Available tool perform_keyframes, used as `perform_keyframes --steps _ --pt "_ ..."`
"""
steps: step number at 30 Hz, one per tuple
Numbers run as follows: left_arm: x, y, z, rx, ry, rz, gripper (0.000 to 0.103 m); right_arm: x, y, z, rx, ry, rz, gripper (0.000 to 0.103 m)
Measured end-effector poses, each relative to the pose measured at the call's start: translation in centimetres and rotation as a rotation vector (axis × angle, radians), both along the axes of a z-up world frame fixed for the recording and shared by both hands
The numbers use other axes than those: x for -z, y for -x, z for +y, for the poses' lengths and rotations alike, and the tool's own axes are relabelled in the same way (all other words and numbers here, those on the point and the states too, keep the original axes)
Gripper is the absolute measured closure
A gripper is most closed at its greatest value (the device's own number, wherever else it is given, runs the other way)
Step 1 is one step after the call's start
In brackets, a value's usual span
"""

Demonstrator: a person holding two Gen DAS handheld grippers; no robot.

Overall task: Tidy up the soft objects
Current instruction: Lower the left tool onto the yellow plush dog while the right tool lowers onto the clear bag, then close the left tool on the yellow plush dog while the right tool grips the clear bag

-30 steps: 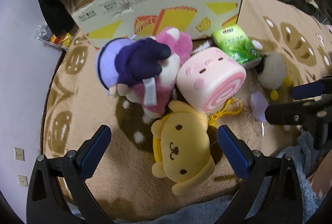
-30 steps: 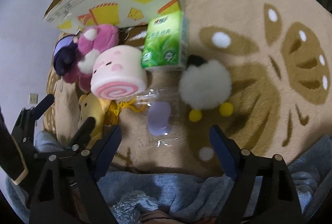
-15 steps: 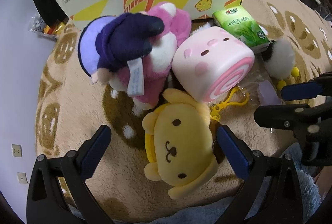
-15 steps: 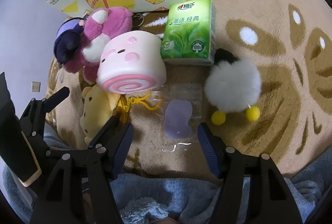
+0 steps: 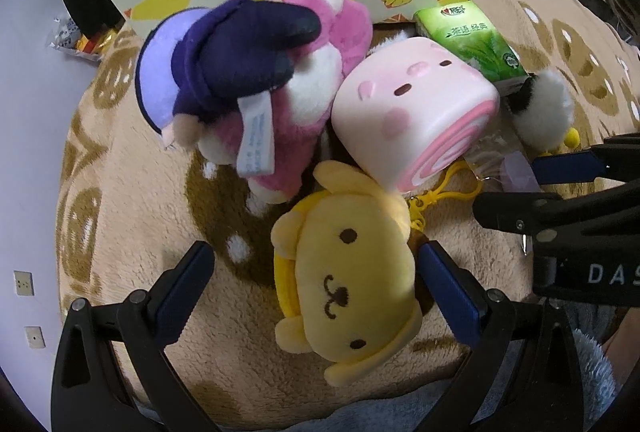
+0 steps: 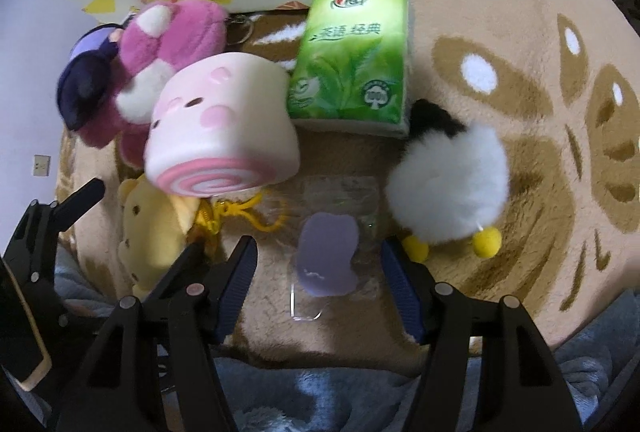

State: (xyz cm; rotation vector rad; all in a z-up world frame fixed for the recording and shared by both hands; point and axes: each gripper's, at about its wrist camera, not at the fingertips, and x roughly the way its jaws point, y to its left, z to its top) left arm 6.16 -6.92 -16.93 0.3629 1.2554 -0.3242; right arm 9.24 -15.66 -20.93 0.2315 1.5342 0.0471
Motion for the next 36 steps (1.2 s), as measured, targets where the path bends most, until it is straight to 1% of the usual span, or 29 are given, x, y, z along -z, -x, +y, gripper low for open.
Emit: perform_keyframes --steps 1,2,3,5,8,10,12,16,17,18,19,20,21,23,26,30,32,36 --pt "0.1 0.0 0.1 -0.002 0.002 0.003 0.002 0.3 -0.2 0.3 -0.003 0.004 0.004 0.036" --pt "0.2 -0.1 0.1 -0.003 0.002 0.006 0.002 0.6 -0.4 0.5 -0.005 0.004 0.008 0.038" --pt "0.3 -0.1 0.1 -0.002 0.001 0.008 0.002 0.7 -0.5 0.4 -0.006 0.002 0.013 0.044" --pt "0.4 -0.1 0.1 0.0 0.001 0.006 0.002 1.3 -0.7 0.7 -0.003 0.018 0.026 0.049" --pt "0.5 0.1 0.0 0.001 0.001 0.011 0.002 1.8 -1.1 1.1 0.006 0.008 0.026 0.049" --pt "0.7 0.1 0.1 0.003 0.009 0.02 0.004 2.1 -1.4 1.3 0.005 0.008 0.026 0.049" --pt "0.7 0.1 0.1 0.01 0.037 0.04 0.012 2.2 -1.3 1.1 0.002 0.009 0.025 0.05" --pt "0.8 0.4 0.0 0.013 0.046 0.042 0.016 2.7 -1.1 0.9 -0.014 0.017 0.022 0.052" --pt "0.8 0.4 0.0 0.015 0.055 0.047 0.021 2.5 -0.5 0.9 -0.014 0.018 0.021 0.052" --pt "0.8 0.5 0.0 0.02 0.075 0.059 0.03 2.0 0.1 1.1 -0.014 0.018 0.02 0.053" --pt "0.8 0.7 -0.1 0.028 0.093 0.069 0.037 2.1 0.2 1.1 -0.013 0.015 0.02 0.053" --pt "0.5 0.9 -0.2 0.032 0.095 0.067 0.039 2.2 0.2 1.2 -0.011 0.013 0.019 0.053" --pt "0.3 1.1 -0.4 0.041 0.081 0.045 0.042 1.8 0.4 0.7 -0.01 0.013 0.02 0.053" --pt "0.1 1.5 -0.6 0.045 0.078 0.037 0.043 2.0 0.4 0.7 -0.01 0.017 0.02 0.053" --pt "0.1 1.4 -0.8 0.025 0.089 0.045 0.043 0.8 0.5 0.5 -0.019 0.027 0.018 0.053" --pt "0.1 1.6 -0.9 0.032 0.082 0.032 0.043 0.1 0.7 0.3 -0.01 0.034 0.017 0.055" --pt "-0.5 1.7 -0.2 0.038 0.081 0.027 0.043 -0.2 0.9 0.2 -0.002 0.032 0.009 0.055" --pt "-1.2 2.0 -0.3 0.034 0.082 0.014 0.043 -1.4 1.2 -0.2 -0.002 0.035 -0.016 0.055"
